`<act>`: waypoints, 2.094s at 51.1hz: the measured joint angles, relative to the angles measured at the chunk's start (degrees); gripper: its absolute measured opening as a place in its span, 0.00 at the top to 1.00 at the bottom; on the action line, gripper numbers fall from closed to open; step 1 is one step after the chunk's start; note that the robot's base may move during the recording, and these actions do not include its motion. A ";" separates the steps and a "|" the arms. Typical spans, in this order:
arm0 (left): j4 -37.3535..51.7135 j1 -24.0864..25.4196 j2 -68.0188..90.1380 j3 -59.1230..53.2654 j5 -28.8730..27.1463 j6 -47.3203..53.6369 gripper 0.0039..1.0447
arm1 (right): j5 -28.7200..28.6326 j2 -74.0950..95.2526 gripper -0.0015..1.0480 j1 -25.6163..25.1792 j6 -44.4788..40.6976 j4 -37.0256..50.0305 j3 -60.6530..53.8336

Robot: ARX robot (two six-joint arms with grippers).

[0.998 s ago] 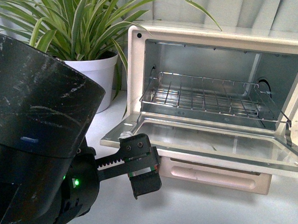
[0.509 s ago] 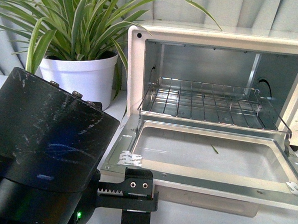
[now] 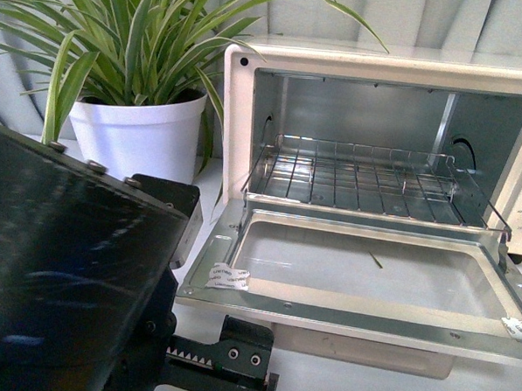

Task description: Open oven

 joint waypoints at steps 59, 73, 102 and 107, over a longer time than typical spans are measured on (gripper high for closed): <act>-19.58 5.09 -68.37 -24.90 -2.49 5.57 0.06 | -15.72 -33.42 0.09 -14.05 -5.29 -13.97 -7.08; -19.61 5.22 -69.16 -24.94 -2.45 5.57 0.06 | -15.54 -33.99 0.09 -15.08 -5.29 -13.49 -8.04; -23.30 24.90 -91.43 -33.16 12.92 9.70 0.96 | 9.60 -43.91 0.99 -8.04 -17.62 2.64 -19.93; -24.24 29.09 -92.87 -33.46 18.12 9.77 0.96 | 9.60 -44.74 0.99 -8.04 -17.53 2.80 -20.92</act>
